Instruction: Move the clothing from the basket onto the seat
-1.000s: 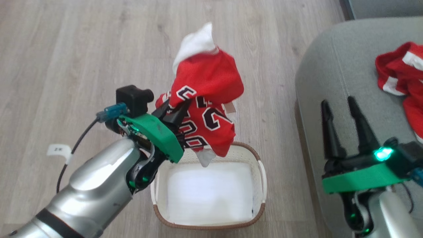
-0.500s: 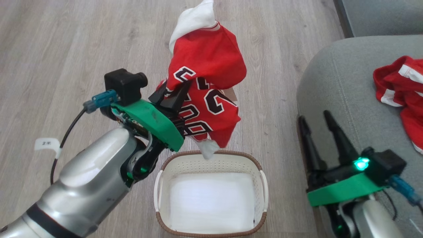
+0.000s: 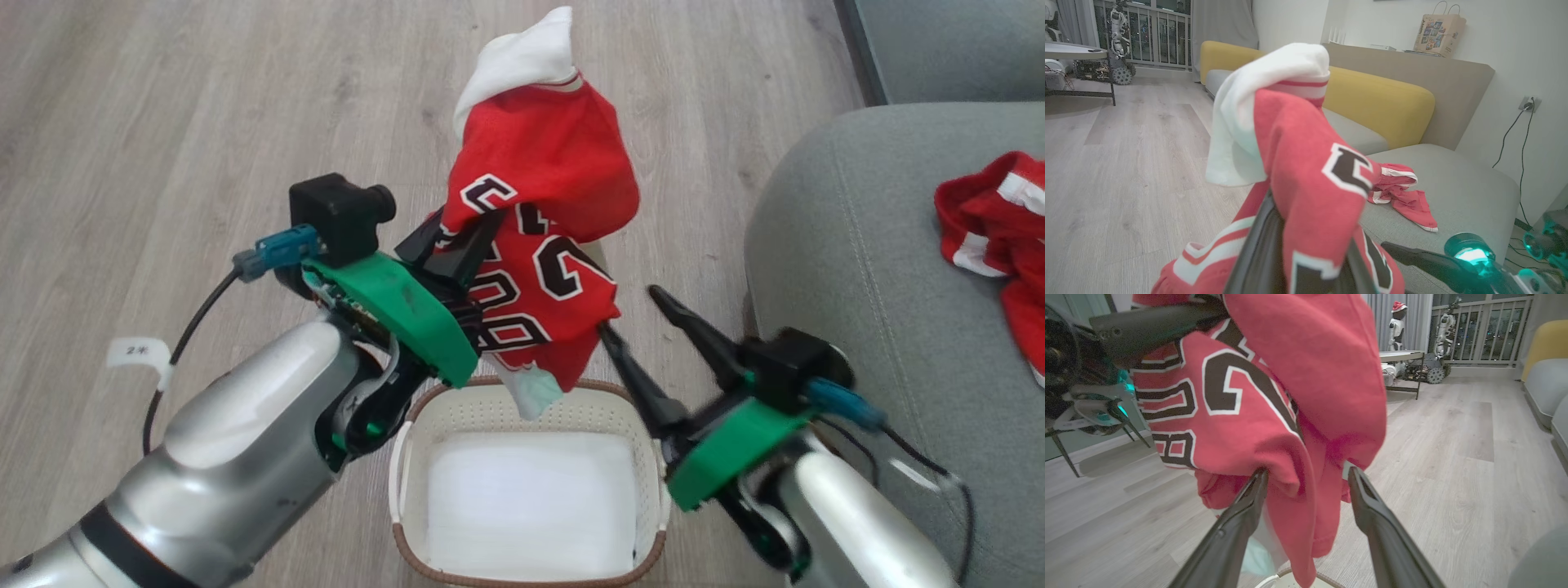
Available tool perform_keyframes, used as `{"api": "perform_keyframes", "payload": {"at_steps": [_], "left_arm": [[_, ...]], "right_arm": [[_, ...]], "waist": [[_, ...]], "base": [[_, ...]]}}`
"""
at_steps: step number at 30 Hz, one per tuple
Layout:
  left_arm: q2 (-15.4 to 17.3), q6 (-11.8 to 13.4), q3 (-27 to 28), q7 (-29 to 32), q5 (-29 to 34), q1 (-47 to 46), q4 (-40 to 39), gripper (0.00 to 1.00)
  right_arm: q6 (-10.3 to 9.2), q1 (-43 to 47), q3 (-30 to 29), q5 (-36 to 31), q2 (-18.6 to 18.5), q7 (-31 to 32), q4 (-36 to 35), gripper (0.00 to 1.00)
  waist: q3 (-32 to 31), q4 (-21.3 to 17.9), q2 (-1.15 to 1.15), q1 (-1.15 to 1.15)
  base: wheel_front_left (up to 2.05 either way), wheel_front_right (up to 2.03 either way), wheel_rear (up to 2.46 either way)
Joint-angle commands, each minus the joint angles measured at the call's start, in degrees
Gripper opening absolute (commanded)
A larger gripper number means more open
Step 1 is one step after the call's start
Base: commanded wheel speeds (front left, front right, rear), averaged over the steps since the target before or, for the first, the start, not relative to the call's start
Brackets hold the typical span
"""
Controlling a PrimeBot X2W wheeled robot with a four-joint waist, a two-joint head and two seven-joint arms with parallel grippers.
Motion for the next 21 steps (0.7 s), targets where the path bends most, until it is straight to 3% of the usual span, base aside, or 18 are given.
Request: {"api": "perform_keyframes", "payload": {"at_steps": [1, 10, 20, 21], "left_arm": [[0.91, 0.1, 2.33, -0.23, 0.48, -4.8, -2.39, 0.0], [-0.41, -0.42, 0.8, 0.69, 0.05, -4.34, -3.74, 0.0], [-0.84, -0.31, -0.15, 1.38, -0.41, -3.59, -3.43, 0.0], [-0.81, -0.27, -0.13, 1.37, -0.49, -3.52, -3.32, 0.0]], "right_arm": [[-0.01, -4.17, 3.23, 1.35, -0.28, 0.09, 1.05, 1.0], [-0.01, -14.25, 12.38, 4.3, 1.89, -3.14, 13.06, 1.0], [-0.01, -19.04, 14.13, 6.62, 5.07, -6.34, 19.49, 1.0], [-0.01, -19.03, 13.77, 6.74, 5.09, -6.38, 19.14, 0.68]], "waist": [[-0.24, 0.45, 0.0, 0.01], [-0.73, 2.23, 0.0, 0.01], [-0.69, 3.66, 0.0, 0.01], [-0.65, 3.66, 0.0, 0.01]], "base": [[0.0, 0.0, 0.0], [0.0, 0.0, 0.0], [0.0, 0.0, 0.0], [0.0, 0.0, 0.0]]}}
